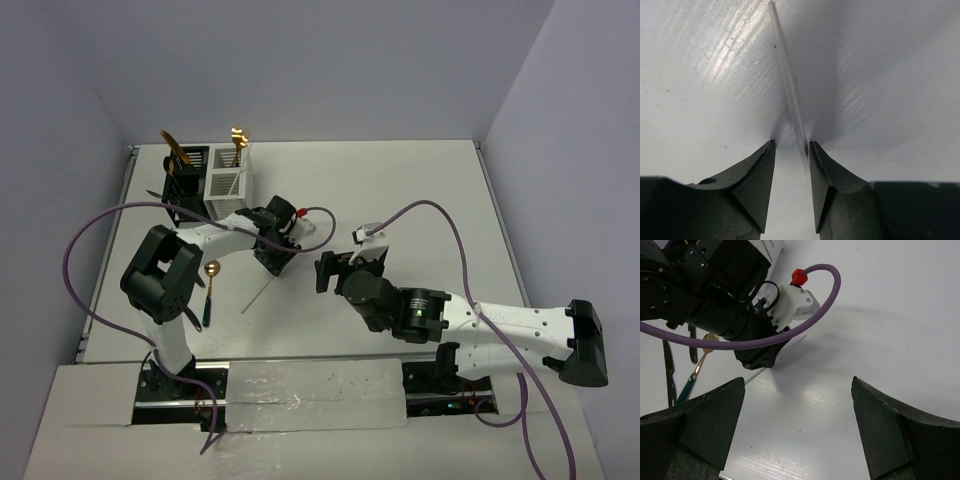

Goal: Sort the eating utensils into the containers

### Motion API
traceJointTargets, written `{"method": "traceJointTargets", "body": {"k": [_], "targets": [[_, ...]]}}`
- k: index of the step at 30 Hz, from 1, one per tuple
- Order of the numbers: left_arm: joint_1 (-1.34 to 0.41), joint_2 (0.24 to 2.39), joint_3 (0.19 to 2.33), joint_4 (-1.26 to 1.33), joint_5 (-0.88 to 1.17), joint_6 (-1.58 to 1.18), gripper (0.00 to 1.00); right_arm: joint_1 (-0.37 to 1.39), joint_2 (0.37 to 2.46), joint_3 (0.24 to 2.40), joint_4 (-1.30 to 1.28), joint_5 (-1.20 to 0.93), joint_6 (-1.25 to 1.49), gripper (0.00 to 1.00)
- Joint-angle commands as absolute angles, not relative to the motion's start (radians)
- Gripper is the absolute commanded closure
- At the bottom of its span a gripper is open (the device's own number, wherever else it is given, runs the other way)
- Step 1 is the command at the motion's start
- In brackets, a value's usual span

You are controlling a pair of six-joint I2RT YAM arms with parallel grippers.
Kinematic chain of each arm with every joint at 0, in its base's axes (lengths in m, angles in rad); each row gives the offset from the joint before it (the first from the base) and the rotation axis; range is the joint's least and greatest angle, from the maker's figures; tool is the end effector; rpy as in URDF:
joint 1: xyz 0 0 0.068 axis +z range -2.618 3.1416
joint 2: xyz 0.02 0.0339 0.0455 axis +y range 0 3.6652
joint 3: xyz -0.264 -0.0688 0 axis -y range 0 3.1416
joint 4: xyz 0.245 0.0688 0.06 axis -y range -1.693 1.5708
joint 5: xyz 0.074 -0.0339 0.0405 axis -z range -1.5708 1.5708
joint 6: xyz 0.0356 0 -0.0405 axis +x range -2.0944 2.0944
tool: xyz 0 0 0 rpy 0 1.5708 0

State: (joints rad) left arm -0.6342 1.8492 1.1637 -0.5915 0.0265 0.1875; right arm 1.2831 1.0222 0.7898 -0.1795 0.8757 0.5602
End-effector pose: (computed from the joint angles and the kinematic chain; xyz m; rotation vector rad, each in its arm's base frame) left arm 0.2829 -0.2093 0.1538 1.1466 2.6180 -0.1306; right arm 0.0896 0.2063 0.3020 -0.1187 1.8470 0.4217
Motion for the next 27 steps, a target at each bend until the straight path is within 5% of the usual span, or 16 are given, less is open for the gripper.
{"method": "traceJointTargets", "body": {"k": [1,7,21,27], "targets": [[-0.637,1.939,1.077,-0.713,0.069,0.206,0.58,1.290,0.986,0.779,-0.179,0.939,0.588,0.07],[-0.637,1.942,1.106,-0.787,0.135,0.222,0.67,1.292,0.991,0.788,-0.201,0.962,0.584,0.07],[-0.701,1.997,1.045,-0.729,0.060,0.212,0.67,1.290,0.996,0.787,-0.176,1.008,0.558,0.05],[-0.709,2.013,1.060,-0.686,0.038,0.216,1.00,1.289,0.999,0.785,-0.176,1.026,0.555,0.05]]}}
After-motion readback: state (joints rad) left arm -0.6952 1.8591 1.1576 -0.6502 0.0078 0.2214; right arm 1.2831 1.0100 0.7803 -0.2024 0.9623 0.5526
